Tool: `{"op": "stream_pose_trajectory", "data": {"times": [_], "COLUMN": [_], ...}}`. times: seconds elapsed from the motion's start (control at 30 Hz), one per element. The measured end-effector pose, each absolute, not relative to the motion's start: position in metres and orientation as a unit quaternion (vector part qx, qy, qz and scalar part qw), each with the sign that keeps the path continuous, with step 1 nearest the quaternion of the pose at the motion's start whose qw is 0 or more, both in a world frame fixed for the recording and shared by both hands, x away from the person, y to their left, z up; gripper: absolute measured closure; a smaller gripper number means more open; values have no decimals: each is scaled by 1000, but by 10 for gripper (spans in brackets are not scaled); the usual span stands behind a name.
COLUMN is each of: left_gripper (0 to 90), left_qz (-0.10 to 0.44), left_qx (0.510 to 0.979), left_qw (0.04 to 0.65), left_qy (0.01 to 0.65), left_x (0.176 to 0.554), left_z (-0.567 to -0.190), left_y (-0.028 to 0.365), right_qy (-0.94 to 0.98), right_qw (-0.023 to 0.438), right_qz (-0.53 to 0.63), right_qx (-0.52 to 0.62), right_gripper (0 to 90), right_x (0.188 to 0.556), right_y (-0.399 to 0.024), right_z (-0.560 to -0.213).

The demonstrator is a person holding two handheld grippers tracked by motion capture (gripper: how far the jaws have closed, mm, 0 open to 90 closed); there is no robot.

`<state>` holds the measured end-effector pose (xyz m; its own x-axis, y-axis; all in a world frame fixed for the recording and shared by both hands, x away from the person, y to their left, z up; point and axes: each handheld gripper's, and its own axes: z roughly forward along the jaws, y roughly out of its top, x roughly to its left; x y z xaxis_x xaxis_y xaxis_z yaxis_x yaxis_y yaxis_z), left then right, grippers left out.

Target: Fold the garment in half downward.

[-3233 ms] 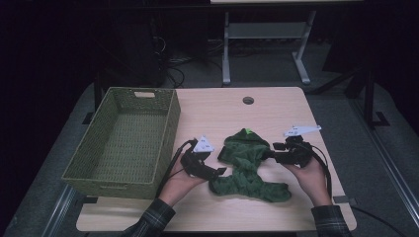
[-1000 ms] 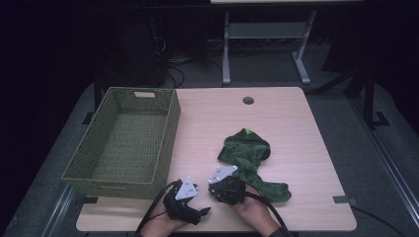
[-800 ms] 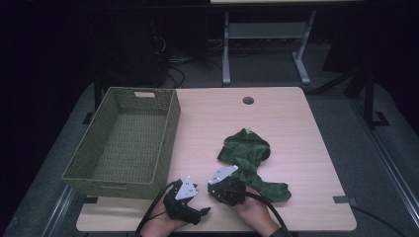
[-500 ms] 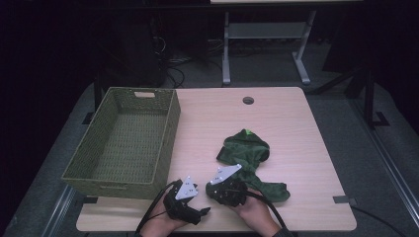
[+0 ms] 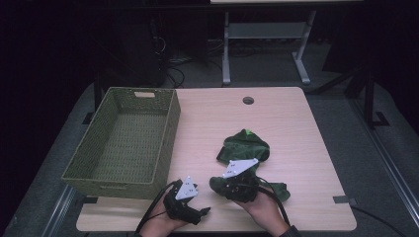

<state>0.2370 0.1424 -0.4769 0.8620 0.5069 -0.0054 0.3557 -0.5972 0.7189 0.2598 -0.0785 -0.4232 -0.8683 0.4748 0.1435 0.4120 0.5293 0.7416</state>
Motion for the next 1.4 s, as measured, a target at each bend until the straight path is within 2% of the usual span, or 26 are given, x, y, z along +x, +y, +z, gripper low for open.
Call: {"op": "stream_pose_trajectory", "data": {"times": [0.53, 1.4], "left_gripper": [126, 127], "left_qz": [100, 100], "left_qx": [888, 889], "left_qw": [377, 376], "left_qy": [243, 242], "left_x": [237, 237], "left_z": [-477, -477], "left_y": [142, 143], "right_qy": [849, 844], "right_qw": [60, 87], "right_qz": [435, 389], "right_qx": [294, 358], "right_gripper": [849, 799], "right_x": [263, 263], "right_y": [-124, -179], "right_z": [-411, -429]}}
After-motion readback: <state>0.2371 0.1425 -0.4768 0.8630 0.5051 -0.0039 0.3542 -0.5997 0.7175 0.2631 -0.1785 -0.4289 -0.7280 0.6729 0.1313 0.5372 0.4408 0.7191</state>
